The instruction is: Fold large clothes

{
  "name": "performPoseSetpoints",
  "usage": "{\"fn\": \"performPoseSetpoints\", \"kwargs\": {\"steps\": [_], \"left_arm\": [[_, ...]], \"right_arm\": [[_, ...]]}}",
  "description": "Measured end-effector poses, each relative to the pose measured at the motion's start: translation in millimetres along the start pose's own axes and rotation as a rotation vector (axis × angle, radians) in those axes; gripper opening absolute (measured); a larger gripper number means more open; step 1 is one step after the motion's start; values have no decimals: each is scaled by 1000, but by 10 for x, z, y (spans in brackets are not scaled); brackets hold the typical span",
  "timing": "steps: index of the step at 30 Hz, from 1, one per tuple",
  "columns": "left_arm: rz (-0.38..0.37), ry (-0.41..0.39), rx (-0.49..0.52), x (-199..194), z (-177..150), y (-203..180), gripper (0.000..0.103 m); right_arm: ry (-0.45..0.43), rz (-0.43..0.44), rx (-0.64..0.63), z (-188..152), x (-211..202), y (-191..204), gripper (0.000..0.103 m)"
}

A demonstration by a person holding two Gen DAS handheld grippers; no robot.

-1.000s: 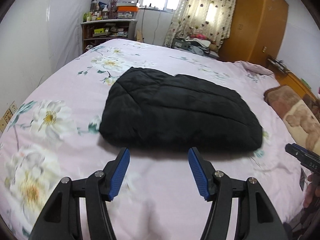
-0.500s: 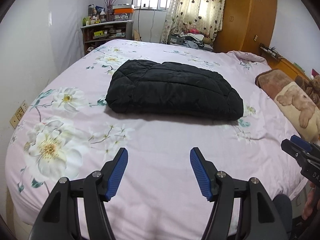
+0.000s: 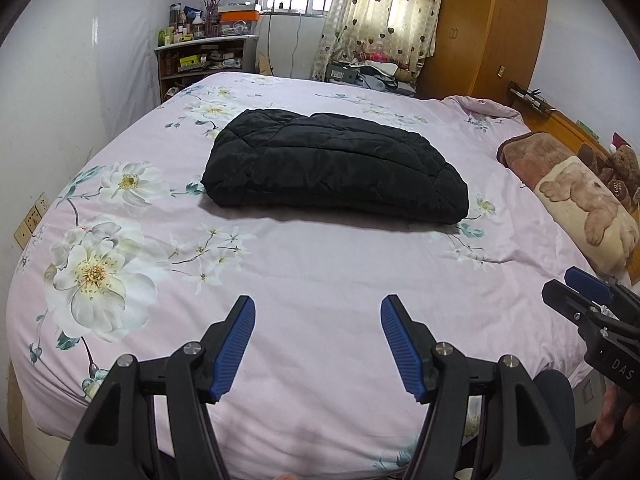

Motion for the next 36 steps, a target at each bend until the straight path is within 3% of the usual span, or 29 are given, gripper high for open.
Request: {"fn": "performPoseSetpoints", "kwargs": {"steps": [36], "left_arm": [[2,-4,8,-24,-31,-50,68]], "right_arm": [[12,0,-5,-40,4,5,60]]}}
Point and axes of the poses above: each gripper's, at about its wrist camera, not at the fingertips, and x roughly the way its jaws point, y to its left, z to its top, the point moved 5 cm from there along x, roughly the way its jaws point, and after that the axes turned 8 degrees about -z, right-handed, at the moved point
